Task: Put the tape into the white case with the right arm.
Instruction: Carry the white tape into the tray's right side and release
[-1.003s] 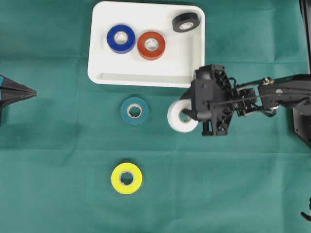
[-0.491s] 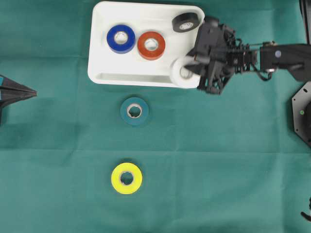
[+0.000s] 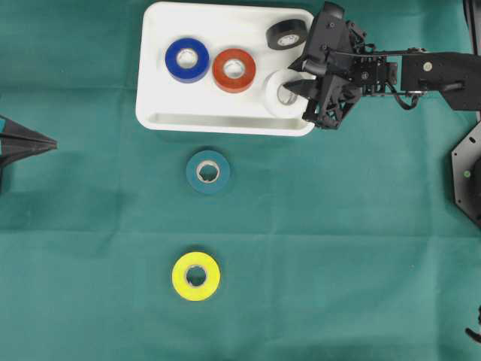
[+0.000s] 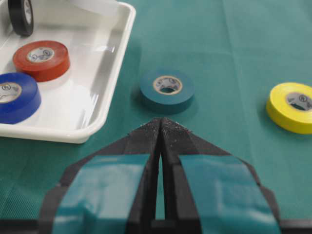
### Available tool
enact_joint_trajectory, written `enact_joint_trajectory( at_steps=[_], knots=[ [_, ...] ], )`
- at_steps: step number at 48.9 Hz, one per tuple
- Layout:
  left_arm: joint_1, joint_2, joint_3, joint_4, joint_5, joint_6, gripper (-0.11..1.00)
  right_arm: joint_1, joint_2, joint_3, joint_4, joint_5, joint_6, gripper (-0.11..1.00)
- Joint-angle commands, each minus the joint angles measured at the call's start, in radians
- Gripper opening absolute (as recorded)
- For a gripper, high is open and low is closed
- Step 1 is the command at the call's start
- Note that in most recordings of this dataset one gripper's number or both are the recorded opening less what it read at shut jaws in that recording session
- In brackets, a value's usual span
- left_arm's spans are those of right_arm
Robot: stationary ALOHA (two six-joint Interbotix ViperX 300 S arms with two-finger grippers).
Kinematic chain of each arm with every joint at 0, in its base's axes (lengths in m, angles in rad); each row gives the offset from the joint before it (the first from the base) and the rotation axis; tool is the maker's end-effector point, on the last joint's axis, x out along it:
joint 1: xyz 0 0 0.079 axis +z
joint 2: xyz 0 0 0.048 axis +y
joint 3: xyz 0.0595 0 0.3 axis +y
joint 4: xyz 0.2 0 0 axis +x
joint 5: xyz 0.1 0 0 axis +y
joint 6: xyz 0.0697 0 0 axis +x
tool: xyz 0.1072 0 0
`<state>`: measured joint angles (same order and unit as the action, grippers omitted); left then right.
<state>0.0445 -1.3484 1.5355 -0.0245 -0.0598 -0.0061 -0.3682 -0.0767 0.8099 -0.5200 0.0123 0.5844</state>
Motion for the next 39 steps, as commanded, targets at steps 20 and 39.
enact_joint_trajectory(
  at_steps=[20, 39],
  knots=[
    [0.002, 0.006, -0.015, 0.000, -0.005, 0.000, 0.00, 0.000, -0.012, 0.011, -0.002, -0.006, 0.002, 0.30],
    [0.003, 0.006, -0.015, 0.000, -0.005, 0.000, 0.00, 0.000, -0.052, 0.078, -0.002, -0.008, 0.006, 0.38]
  ],
)
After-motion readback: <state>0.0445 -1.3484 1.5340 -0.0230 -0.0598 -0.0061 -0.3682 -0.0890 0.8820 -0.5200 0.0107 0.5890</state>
